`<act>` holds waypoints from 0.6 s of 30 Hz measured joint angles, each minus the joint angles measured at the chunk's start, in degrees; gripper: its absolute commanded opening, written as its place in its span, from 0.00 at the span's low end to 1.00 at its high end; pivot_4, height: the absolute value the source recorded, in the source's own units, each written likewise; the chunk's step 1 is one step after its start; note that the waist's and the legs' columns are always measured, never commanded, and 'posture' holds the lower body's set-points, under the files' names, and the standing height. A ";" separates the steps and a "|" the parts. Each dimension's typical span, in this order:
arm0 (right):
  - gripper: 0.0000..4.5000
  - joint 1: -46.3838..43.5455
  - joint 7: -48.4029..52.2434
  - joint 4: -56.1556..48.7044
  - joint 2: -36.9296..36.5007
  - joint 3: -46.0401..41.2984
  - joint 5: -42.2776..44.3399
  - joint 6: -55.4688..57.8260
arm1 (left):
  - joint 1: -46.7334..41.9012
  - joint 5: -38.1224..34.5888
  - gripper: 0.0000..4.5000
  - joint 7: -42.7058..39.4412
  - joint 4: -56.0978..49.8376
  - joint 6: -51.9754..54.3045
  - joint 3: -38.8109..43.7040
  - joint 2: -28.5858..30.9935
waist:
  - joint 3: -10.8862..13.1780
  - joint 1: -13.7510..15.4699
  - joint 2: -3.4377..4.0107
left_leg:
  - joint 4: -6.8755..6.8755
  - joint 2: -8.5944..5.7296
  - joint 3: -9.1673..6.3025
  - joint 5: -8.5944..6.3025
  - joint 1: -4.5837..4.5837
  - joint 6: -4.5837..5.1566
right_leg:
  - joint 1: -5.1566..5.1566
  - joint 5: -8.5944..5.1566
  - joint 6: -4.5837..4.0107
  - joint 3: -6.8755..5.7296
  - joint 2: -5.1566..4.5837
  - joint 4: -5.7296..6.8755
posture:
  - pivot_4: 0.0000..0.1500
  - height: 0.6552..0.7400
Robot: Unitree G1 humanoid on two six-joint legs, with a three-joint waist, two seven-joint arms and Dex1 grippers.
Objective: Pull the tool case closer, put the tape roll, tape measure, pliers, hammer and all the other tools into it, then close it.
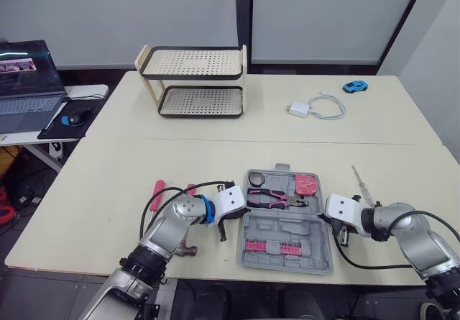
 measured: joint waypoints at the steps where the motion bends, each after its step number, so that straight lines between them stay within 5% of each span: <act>1: 0.01 -0.03 -0.05 0.04 0.00 0.00 -0.21 -0.11 | -0.13 0.05 0.01 0.04 0.15 0.00 0.02 -0.13 | 0.00 0.02 0.00 | 0.00 0.00 0.00 0.00 0.00 -0.01 | 0.00 0.00 0.00 0.00 0.00 0.00 | 1.00 1.00; 18: 0.01 -2.28 -1.23 3.00 1.06 0.21 -1.38 -1.84 | -1.34 0.61 0.01 1.29 1.87 0.15 0.94 -1.26 | 0.01 0.05 -0.01 | 0.00 -0.01 -0.01 0.01 -0.02 -0.01 | -0.01 0.00 0.00 0.00 0.00 -0.02 | 1.00 1.00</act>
